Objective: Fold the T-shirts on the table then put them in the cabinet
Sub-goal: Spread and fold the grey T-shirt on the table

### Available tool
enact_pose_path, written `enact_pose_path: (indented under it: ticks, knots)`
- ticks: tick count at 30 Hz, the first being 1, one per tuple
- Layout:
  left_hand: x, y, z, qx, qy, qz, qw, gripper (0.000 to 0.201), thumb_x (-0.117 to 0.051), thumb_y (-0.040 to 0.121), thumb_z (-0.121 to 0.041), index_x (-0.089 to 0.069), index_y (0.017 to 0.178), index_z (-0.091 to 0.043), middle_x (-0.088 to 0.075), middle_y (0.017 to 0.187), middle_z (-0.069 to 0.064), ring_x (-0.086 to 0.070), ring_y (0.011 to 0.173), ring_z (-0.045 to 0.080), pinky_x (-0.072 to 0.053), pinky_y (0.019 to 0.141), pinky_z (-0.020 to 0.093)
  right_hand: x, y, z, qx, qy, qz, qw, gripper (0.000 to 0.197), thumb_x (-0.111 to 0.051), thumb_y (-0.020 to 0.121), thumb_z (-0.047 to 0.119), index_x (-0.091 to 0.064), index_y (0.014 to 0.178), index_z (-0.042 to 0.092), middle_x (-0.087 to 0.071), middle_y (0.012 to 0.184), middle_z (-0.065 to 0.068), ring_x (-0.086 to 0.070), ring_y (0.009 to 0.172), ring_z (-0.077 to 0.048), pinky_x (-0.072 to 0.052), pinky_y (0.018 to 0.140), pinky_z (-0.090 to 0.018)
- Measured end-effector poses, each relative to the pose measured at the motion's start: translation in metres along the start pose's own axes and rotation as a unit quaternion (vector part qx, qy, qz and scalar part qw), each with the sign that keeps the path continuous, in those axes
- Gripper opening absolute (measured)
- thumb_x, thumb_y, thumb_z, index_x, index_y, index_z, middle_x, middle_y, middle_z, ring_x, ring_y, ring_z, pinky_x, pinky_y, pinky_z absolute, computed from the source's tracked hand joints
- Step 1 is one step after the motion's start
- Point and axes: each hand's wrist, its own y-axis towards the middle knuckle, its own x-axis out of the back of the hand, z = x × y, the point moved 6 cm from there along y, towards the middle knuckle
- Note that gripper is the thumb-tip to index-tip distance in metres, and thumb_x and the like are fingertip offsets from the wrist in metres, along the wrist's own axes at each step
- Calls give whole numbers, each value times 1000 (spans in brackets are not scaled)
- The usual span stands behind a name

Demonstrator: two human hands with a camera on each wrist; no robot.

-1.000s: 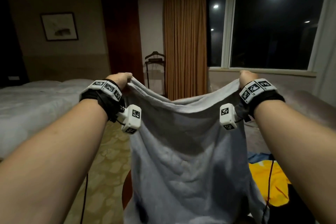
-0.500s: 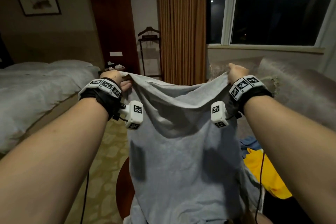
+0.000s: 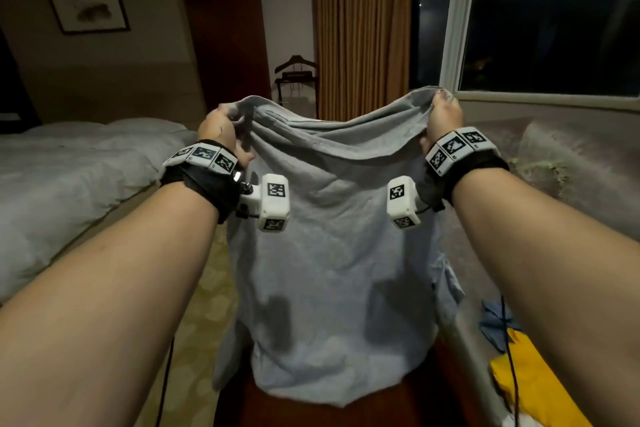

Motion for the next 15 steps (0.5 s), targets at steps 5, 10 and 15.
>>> enact_pose_path:
  ticks: [5,10,15]
  knots:
    - [-5,-1,-33,-28,-53,29,998,34,-47,84,-17,-61,115,-15,-65,119,9,-60,106,26,-43,86,45,-8,14,37,53,-28,30,998,47,-32,102,36,-44,135,5,-54,124,-11,-52,118,-28,-44,101,-37]
    - [-2,-49,-52,-51,-37,33,998,34,-37,90,-16,-54,119,-11,-50,135,15,-43,129,31,-33,106,51,29,-14,58,69,-43,7,997,29,-31,101,37,-42,76,28,-46,80,8,-49,89,-16,-46,94,-34]
    - [43,-105,-41,-26,78,-59,995,18,-45,95,-20,-56,108,-15,-57,118,9,-59,106,25,-51,63,36,106,-56,43,20,-58,-63,996,52,-32,97,42,-60,114,2,-61,117,-18,-57,108,-32,-43,99,-39]
